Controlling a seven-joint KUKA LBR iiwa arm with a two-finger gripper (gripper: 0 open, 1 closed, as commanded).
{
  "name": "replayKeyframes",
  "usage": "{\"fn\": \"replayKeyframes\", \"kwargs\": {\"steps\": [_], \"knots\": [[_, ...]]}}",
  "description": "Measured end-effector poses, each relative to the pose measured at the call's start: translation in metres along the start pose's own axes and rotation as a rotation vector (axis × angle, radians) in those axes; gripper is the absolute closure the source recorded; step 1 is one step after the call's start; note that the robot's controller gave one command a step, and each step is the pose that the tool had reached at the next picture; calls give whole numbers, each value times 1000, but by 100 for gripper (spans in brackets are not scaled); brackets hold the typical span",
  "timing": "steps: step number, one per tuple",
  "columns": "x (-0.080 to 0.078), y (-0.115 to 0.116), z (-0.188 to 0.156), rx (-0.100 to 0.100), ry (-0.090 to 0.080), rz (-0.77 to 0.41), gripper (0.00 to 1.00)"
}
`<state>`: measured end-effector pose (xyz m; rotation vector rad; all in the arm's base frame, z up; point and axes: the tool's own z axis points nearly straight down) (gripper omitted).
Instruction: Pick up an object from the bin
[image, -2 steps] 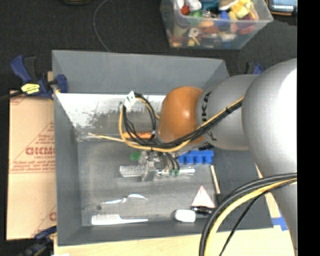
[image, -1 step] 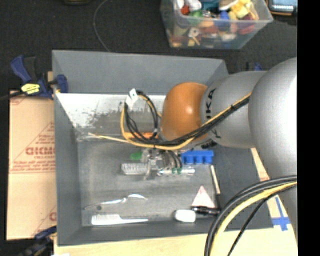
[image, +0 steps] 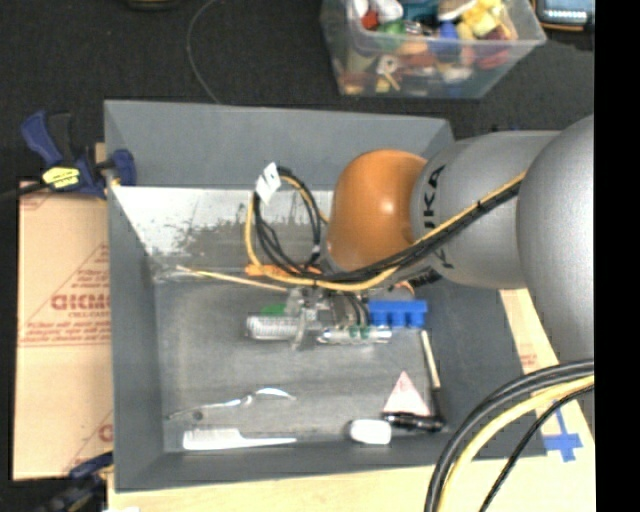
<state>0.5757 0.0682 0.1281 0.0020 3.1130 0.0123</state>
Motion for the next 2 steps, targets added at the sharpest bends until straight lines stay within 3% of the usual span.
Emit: {"fn": "replayKeyframes", "kwargs": {"steps": [2], "knots": [[-1,0,-27,-1,-1,0,100]]}}
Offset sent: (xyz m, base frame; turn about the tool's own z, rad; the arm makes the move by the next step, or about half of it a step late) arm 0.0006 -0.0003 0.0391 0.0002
